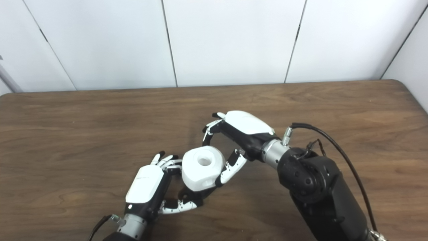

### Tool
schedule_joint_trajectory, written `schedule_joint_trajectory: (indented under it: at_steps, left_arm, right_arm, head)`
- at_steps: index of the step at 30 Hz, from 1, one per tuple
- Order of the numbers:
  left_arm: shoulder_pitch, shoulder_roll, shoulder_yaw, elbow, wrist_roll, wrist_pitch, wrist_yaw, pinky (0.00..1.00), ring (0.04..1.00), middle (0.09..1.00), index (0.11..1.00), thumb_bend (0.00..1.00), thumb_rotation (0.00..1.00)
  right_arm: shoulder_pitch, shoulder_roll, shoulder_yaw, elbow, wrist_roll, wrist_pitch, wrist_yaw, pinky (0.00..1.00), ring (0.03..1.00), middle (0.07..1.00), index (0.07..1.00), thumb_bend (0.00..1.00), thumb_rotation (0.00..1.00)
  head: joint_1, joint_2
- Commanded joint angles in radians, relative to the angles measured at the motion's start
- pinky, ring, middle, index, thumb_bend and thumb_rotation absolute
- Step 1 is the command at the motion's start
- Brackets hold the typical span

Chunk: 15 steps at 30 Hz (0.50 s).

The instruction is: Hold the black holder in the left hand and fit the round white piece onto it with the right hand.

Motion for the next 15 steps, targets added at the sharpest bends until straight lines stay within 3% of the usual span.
schedule_joint_trajectory:
  at_steps: [1,15]
  left_arm:
    - [-0.01,0.002,-0.006,0.013,0.018,0.0,-0.004,1.0,0.882,0.78,0.487,0.52,0.05]
    - [-0.012,-0.004,-0.01,0.015,0.019,0.0,-0.001,1.0,0.886,0.782,0.486,0.52,0.05]
  right_arm:
    - [-0.02,0.003,-0.003,-0.027,-0.005,-0.019,-0.02,1.0,0.981,0.83,0.481,0.53,0.13]
    - [-0.012,0.011,0.015,-0.023,-0.003,-0.023,-0.025,1.0,0.986,0.836,0.481,0.53,0.13]
  head:
    - [0.002,0.0]
    - [0.007,0.002]
